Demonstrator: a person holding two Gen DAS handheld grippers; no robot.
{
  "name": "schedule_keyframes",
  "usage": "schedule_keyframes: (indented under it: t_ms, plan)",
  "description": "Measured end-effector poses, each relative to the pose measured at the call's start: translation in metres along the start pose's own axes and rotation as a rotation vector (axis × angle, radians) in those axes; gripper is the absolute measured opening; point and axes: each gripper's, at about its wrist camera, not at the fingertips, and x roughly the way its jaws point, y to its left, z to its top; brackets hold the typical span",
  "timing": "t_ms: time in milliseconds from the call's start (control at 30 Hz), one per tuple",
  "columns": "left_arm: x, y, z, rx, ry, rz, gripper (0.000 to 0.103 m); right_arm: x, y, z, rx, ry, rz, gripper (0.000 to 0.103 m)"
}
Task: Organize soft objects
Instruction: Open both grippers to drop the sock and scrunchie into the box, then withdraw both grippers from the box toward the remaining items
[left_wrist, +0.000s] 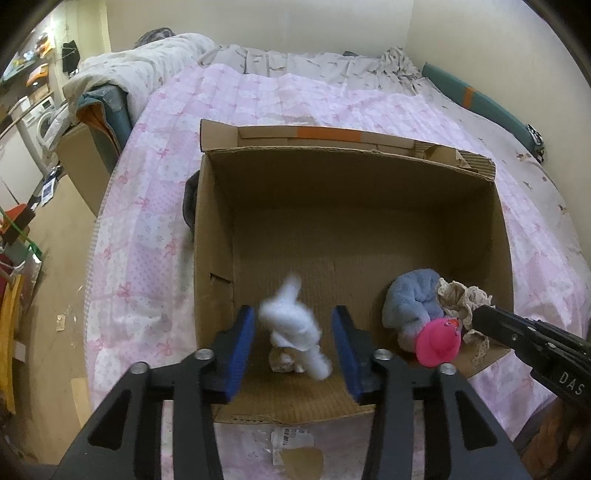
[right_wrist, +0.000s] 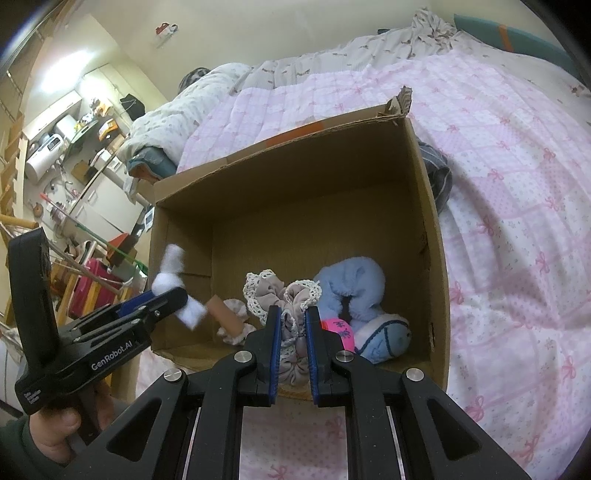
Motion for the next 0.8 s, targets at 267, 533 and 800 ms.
schedule_keyframes:
  t_ms: [267,533,800]
  plan:
    - [-0.0043,0.0074,0.0015,-0.036,-0.017,0.010,0.061,0.0015,0.0000,0.0019,-0.002,0.004,-0.004,0.014]
    - [-0.0084,0.0060,0.0032,-0.036,-0.035,0.017,0.061,0.0025,-0.0009,0.0027,0.007,0.003,-0.001,0.014]
    - [-0.0098,0.0078,0.0041,-0.041,-0.044,0.019,0.061,0.0003,-0.0090,0.0049,0.047,-0.014,0.014,0.037]
